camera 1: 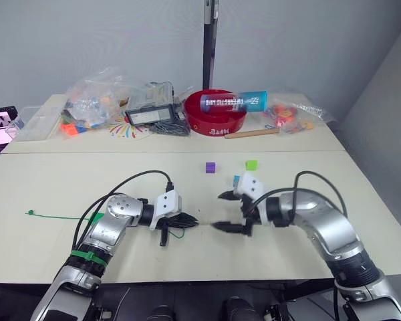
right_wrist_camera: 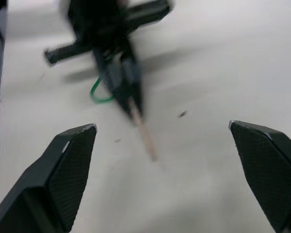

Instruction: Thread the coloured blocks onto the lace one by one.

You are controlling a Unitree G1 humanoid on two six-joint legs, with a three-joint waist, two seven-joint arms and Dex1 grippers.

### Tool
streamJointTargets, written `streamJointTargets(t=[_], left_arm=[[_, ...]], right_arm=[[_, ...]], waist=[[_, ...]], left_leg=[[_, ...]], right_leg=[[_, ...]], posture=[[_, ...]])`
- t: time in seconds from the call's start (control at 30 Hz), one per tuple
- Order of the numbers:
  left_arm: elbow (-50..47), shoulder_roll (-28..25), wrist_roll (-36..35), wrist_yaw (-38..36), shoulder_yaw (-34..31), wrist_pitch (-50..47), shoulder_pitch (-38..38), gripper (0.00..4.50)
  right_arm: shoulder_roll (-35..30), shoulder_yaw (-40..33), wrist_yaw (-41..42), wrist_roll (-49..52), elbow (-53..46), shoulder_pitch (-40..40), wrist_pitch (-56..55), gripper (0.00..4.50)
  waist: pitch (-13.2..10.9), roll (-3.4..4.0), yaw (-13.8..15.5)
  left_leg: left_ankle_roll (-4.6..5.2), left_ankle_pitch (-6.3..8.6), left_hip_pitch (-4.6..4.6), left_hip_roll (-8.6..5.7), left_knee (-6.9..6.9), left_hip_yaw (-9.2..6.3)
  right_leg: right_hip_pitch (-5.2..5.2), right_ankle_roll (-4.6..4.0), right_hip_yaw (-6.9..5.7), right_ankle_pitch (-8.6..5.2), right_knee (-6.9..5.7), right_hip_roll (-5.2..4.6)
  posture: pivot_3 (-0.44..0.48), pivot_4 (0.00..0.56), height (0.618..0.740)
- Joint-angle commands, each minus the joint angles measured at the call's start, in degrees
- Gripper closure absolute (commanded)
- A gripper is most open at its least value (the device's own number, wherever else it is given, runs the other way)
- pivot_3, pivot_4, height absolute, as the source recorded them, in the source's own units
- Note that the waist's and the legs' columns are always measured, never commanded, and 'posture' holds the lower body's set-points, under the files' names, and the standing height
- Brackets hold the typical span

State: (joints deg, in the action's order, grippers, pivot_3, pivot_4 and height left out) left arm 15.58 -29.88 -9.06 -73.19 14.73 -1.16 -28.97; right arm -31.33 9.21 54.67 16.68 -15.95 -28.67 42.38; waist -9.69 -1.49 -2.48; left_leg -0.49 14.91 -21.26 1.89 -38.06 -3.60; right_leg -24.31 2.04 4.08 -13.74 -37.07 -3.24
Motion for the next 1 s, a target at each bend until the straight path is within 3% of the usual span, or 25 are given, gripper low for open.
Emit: streamJointTargets(t=[0.03, 0.23, 0.4, 1.0], left_arm=[[-1.8, -0.6, -0.6, 0.0, -1.1, 0.6, -0.3, 4.50], [-2.4, -0.9, -0.7, 0.0, -1.3, 0.4, -0.1, 4.50], [-3.1, -1.2, -0.8, 0.1, -1.4, 0.1, 0.1, 4.50], [-4.4, -1.5, -1.0, 0.7, -1.6, -0.9, 0.2, 4.50]], right_arm=[[1.8, -6.5, -5.6, 2.0, 1.8, -1.5, 0.7, 0.04], [10.5, -12.6, -24.5, -3.7, 10.4, -3.4, -4.0, 0.04], [14.8, -15.1, -34.8, -7.1, 17.6, -5.4, -9.9, 0.04], [17.9, -16.0, -46.2, -11.3, 52.7, -19.6, -25.8, 0.04]], waist=[[0.0, 0.00, 0.0], [0.0, 0.00, -0.1], [0.0, 0.01, -0.1], [0.0, 0.03, -0.8]], left_leg=[[0.00, 0.00, 0.00, 0.00, 0.00, 0.00], [0.00, 0.00, 0.00, 0.00, 0.00, 0.01], [0.00, 0.00, -0.01, -0.02, 0.00, 0.02], [0.00, 0.00, -0.01, -0.01, 0.04, 0.02]], right_leg=[[0.00, 0.00, 0.00, 0.00, 0.00, 0.00], [-0.01, -0.01, 0.01, 0.00, -0.02, 0.00], [-0.02, 0.00, 0.01, 0.01, -0.02, -0.04], [-0.03, -0.01, 0.02, 0.02, -0.03, -0.04]], posture=[[0.000, 0.150, 0.731], [0.000, 0.150, 0.731], [0.000, 0.150, 0.731], [0.000, 0.150, 0.731]])
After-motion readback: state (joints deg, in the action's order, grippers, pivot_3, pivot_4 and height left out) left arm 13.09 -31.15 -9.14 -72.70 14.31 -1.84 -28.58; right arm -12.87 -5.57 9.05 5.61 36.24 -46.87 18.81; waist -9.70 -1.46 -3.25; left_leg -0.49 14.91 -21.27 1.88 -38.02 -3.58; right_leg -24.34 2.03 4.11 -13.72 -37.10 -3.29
